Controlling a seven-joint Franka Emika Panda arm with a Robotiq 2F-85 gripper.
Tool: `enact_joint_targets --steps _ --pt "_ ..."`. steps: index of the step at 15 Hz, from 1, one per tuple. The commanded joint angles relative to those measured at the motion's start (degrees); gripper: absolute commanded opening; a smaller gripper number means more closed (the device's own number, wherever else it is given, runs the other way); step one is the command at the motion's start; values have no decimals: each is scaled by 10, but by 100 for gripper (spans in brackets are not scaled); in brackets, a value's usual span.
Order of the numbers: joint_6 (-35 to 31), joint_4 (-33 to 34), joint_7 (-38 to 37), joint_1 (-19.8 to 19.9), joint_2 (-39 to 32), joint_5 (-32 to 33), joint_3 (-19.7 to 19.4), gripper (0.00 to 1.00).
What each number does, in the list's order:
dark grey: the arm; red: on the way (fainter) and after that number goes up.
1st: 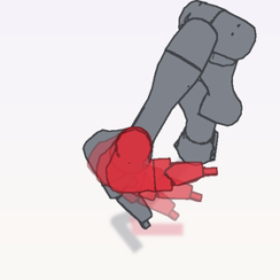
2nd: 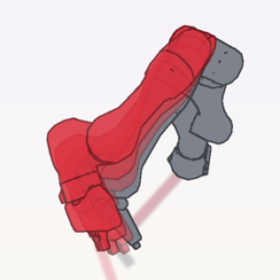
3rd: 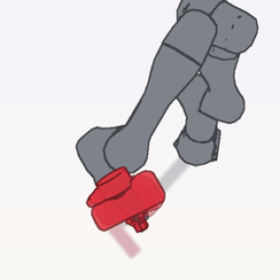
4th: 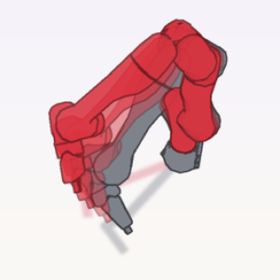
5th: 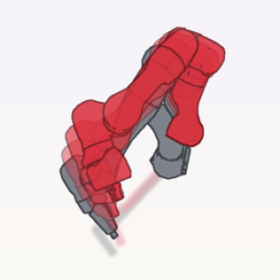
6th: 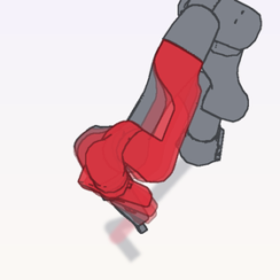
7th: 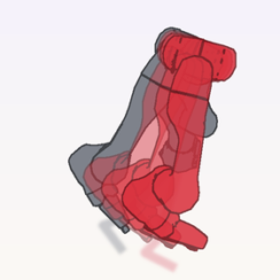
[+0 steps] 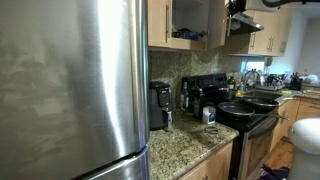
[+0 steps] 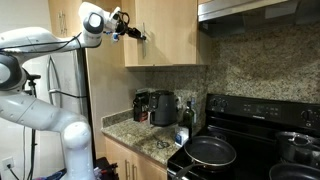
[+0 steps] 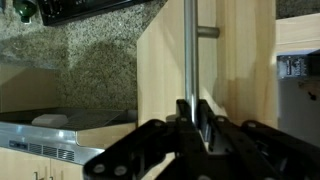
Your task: Close the drawer of the air fryer, open the right upper cabinet door, remove the black bottle from the cabinet and put it on the countertop
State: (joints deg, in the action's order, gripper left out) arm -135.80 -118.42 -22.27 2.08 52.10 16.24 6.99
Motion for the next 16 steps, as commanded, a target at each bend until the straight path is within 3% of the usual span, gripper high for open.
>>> enact_joint_targets --steps 1,6,12,14,16 --pt "60 -11 44 61 77 -4 -25 4" --pt "98 6 86 74 96 -19 -58 4" --pt "197 92 160 170 155 70 -160 4" --pt "212 131 190 190 149 111 -203 4" --pt "215 156 173 219 129 138 -213 4"
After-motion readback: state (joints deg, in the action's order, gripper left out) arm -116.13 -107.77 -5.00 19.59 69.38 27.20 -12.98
